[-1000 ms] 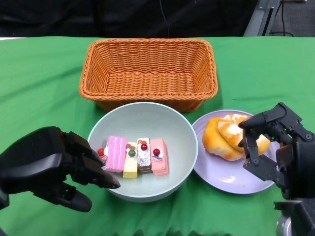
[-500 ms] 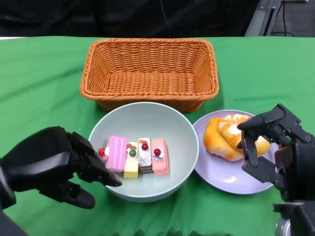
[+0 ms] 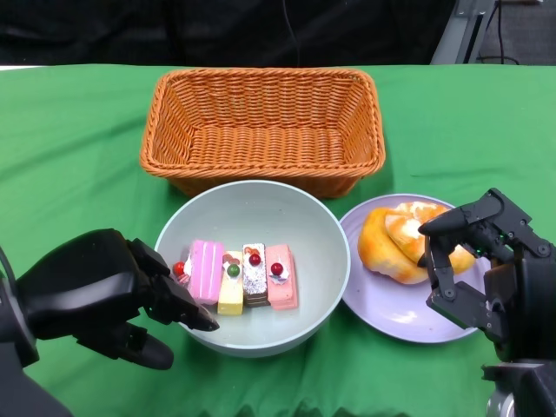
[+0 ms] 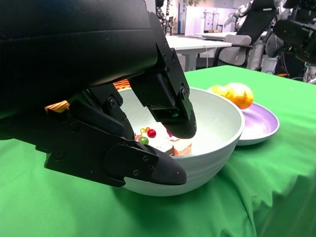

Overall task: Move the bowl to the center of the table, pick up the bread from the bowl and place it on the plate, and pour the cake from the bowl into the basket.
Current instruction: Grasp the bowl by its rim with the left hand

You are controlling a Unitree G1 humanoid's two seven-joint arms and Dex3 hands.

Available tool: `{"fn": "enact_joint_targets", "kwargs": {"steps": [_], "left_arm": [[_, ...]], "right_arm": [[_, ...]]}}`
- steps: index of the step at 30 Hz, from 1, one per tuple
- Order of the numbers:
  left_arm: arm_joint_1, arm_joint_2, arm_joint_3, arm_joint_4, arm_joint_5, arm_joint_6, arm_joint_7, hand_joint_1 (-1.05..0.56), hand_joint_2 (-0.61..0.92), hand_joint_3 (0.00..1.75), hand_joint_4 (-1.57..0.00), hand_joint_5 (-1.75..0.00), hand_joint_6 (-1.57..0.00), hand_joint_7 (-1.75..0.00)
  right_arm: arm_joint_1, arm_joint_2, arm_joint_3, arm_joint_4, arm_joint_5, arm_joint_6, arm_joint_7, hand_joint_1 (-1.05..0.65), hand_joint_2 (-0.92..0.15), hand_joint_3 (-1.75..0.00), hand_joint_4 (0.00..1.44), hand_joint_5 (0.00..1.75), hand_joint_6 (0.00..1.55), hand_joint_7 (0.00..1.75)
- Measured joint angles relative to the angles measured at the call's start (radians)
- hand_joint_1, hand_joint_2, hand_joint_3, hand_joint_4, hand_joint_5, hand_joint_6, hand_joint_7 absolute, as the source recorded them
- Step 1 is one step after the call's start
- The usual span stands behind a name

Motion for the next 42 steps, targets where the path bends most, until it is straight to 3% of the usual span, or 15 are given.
{"fn": "enact_joint_targets", "kwargs": {"steps": [23,42], "left_arm": [[-0.015,0.028,-0.131,-0.015,0.009,0.110,0.058,-0.61,0.92,0.14,-1.01,-0.21,-0.95,0.00],[-0.034,0.036,-0.185,-0.066,0.039,0.241,0.058,-0.64,0.92,0.24,-0.94,-0.26,-0.91,0.00]], "right_arm": [[0.006,0.002,0.000,0.000,-0.012,-0.001,-0.004,0.08,-0.57,-1.06,0.71,1.59,0.69,1.31],[0.016,0.016,0.006,-0.005,-0.016,-0.001,-0.020,0.07,-0.56,-1.08,0.70,1.60,0.68,1.31]]}}
